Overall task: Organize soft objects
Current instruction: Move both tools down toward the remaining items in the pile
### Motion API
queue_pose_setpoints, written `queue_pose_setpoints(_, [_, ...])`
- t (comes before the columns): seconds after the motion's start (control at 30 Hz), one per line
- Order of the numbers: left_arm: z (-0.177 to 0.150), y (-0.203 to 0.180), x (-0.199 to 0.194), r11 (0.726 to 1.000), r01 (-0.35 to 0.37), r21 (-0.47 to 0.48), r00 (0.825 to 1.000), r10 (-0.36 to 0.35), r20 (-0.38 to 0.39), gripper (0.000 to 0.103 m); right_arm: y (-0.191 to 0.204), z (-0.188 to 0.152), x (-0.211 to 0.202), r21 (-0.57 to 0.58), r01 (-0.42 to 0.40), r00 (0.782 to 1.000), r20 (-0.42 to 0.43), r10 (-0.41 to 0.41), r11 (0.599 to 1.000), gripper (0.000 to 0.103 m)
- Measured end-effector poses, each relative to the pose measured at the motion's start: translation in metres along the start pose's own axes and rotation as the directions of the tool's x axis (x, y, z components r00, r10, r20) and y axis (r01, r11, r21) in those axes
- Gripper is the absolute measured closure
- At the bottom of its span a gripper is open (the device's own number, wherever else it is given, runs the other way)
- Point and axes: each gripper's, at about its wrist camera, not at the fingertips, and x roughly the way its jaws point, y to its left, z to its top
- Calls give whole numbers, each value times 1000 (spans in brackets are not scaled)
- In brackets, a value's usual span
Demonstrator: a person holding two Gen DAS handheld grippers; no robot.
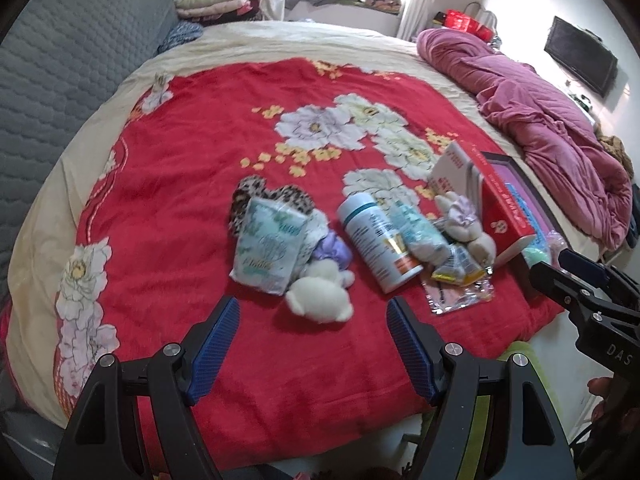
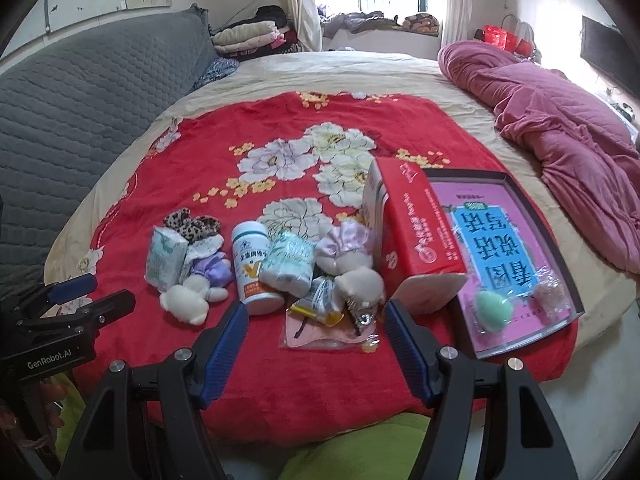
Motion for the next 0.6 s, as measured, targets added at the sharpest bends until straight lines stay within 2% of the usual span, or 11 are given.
queue_pose_setpoints(0.6, [-7,31,45,995,-35,-91,997,29,-65,26,-10,-9,47,36,-24,997,-71,26,999,33])
